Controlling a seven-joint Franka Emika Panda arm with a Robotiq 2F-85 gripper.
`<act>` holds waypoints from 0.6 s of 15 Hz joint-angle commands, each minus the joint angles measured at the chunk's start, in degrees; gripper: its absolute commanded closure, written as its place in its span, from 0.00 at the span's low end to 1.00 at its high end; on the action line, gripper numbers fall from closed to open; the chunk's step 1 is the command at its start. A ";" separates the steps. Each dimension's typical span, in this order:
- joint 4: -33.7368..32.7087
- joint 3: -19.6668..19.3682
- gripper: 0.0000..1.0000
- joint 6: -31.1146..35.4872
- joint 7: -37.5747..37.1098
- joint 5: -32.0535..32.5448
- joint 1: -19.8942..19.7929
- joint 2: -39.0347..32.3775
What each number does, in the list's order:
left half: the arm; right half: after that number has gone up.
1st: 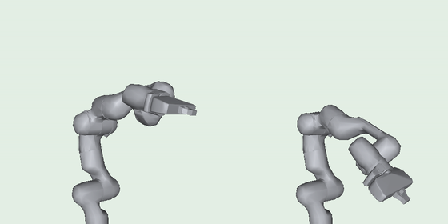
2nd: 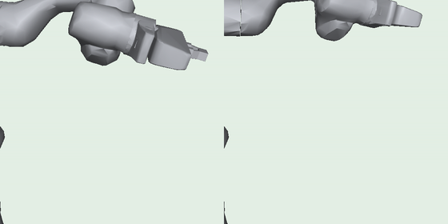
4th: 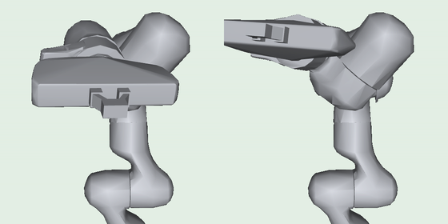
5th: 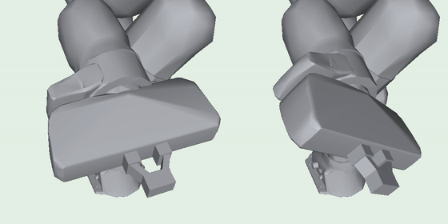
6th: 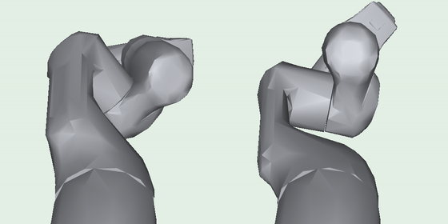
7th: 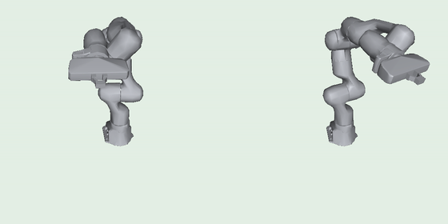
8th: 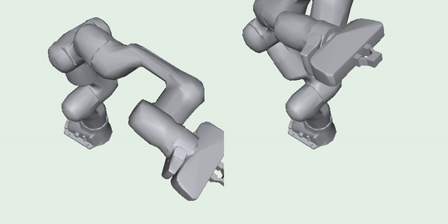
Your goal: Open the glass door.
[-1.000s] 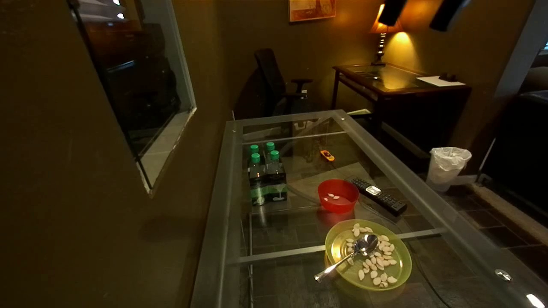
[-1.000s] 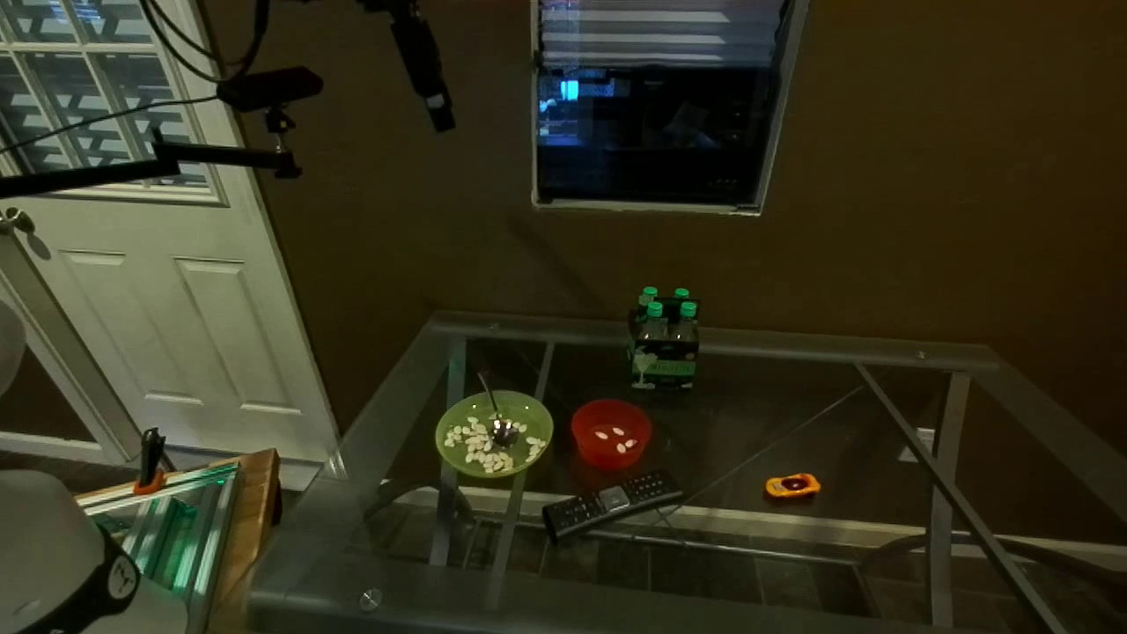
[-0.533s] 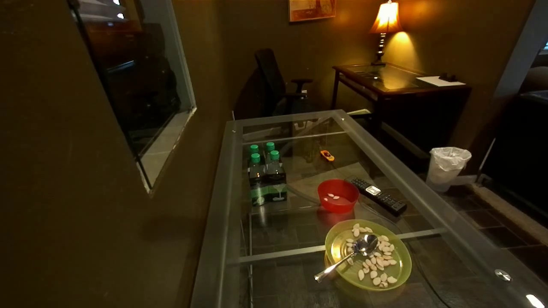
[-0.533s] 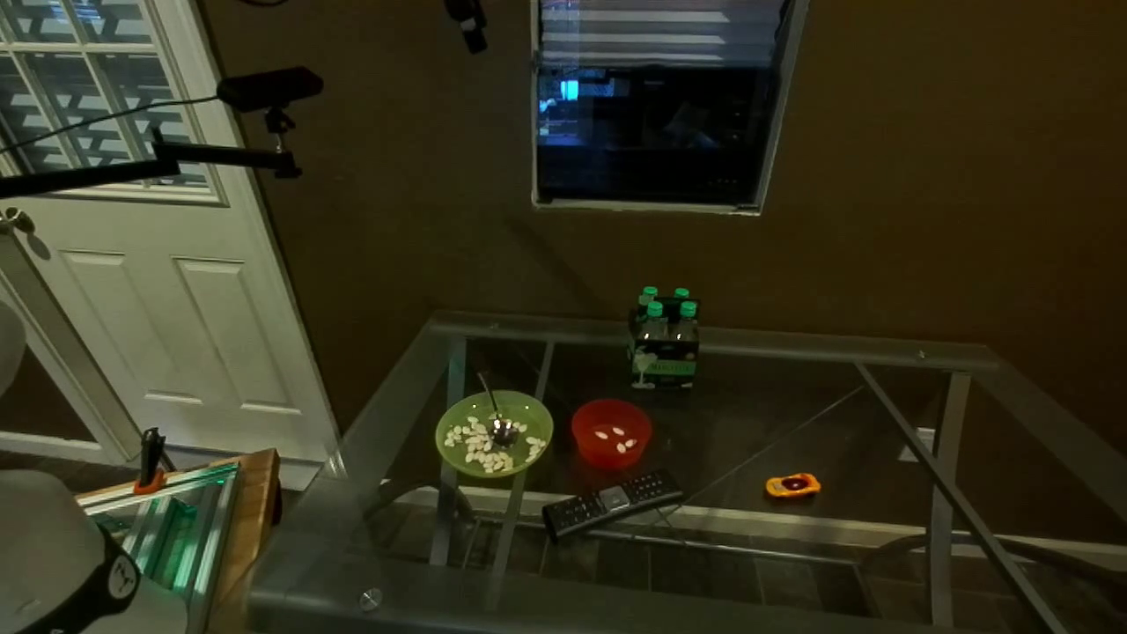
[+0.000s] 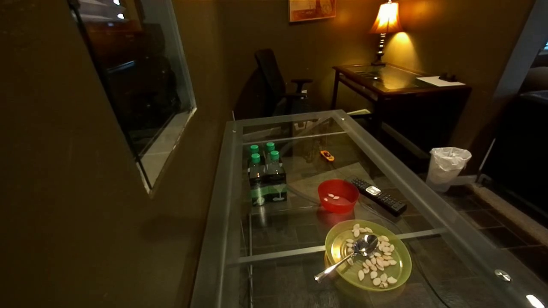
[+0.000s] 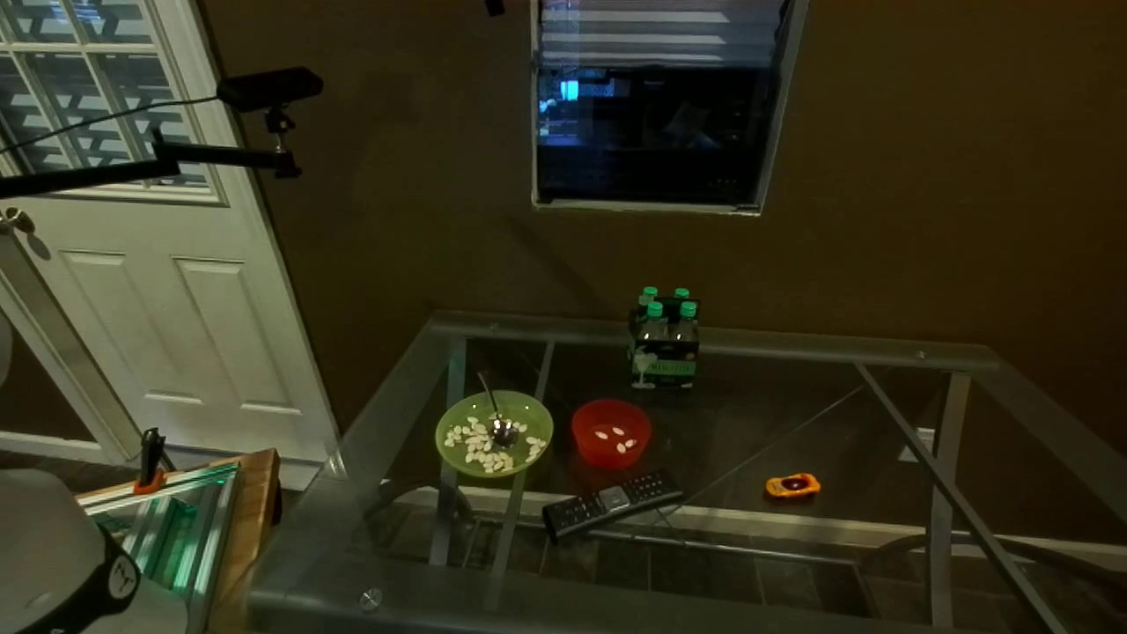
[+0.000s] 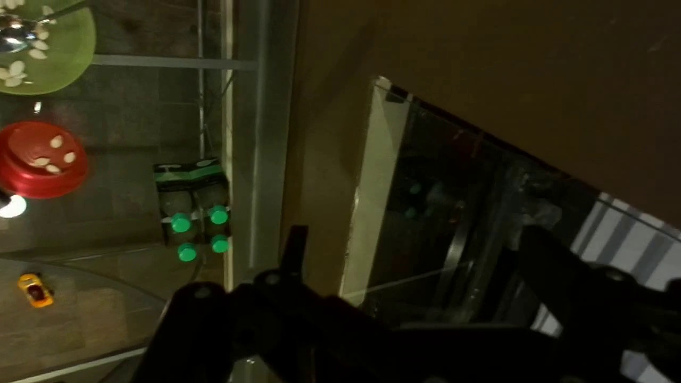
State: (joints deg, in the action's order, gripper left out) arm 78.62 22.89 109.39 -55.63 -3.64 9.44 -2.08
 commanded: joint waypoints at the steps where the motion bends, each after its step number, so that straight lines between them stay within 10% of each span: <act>1: -2.47 -0.05 0.00 0.98 -0.71 0.16 1.47 -2.18; 9: -9.37 -1.79 0.00 5.78 -1.63 0.53 6.35 -7.11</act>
State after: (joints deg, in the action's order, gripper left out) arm 74.61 23.10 112.13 -56.40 -3.41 11.49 -5.99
